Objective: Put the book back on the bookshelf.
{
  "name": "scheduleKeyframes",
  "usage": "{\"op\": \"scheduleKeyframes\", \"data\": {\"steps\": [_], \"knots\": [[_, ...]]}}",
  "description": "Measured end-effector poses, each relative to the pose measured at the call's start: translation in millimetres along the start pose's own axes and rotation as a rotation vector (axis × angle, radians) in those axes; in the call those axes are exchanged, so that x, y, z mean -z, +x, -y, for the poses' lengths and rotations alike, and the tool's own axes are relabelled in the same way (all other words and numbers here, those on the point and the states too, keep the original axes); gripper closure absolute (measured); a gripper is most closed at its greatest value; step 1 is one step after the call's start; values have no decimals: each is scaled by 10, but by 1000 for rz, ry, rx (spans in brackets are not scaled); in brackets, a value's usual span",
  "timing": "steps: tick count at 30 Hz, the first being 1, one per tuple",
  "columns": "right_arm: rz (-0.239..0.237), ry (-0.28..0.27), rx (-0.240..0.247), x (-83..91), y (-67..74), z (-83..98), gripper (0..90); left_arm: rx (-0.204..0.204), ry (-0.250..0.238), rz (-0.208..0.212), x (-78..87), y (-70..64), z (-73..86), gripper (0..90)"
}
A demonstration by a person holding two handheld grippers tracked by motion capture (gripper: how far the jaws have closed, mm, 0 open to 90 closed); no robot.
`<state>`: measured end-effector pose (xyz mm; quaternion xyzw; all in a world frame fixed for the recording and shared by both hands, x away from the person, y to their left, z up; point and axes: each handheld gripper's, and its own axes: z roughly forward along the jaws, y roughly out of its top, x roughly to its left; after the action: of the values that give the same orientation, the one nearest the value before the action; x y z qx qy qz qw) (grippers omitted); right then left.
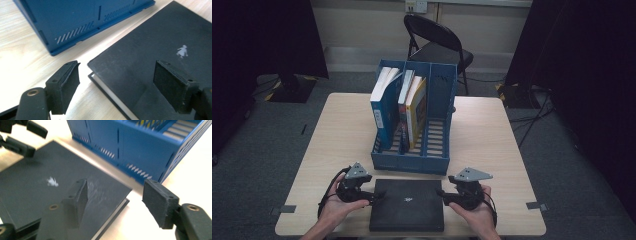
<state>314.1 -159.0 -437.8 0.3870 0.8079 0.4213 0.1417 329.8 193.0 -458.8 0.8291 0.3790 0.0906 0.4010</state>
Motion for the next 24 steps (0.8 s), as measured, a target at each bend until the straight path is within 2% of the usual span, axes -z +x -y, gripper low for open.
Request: {"op": "scheduleKeyframes", "data": {"steps": [4,6,9,11,14,17,20,24], "knots": [[-23,25,-31,-73,-15,106,313,20,10,9,-48,29,-11,205],[-25,50,-29,-111,-1,143,314,28,8,29,-71,39,-30,271],[-38,60,-28,-146,16,159,309,16,10,24,-126,7,-55,252],[-48,62,-28,-171,28,162,302,-14,15,3,-166,-27,-44,231],[-68,61,-32,-196,40,159,289,-20,10,8,-171,-23,-40,218],[-69,81,-34,-248,61,173,279,-5,-5,27,-200,-5,-37,216],[-91,87,-52,-277,62,188,268,-4,-12,49,-218,25,-32,217],[-92,88,-52,-285,63,189,266,-18,-22,74,-236,54,-29,218]]}}
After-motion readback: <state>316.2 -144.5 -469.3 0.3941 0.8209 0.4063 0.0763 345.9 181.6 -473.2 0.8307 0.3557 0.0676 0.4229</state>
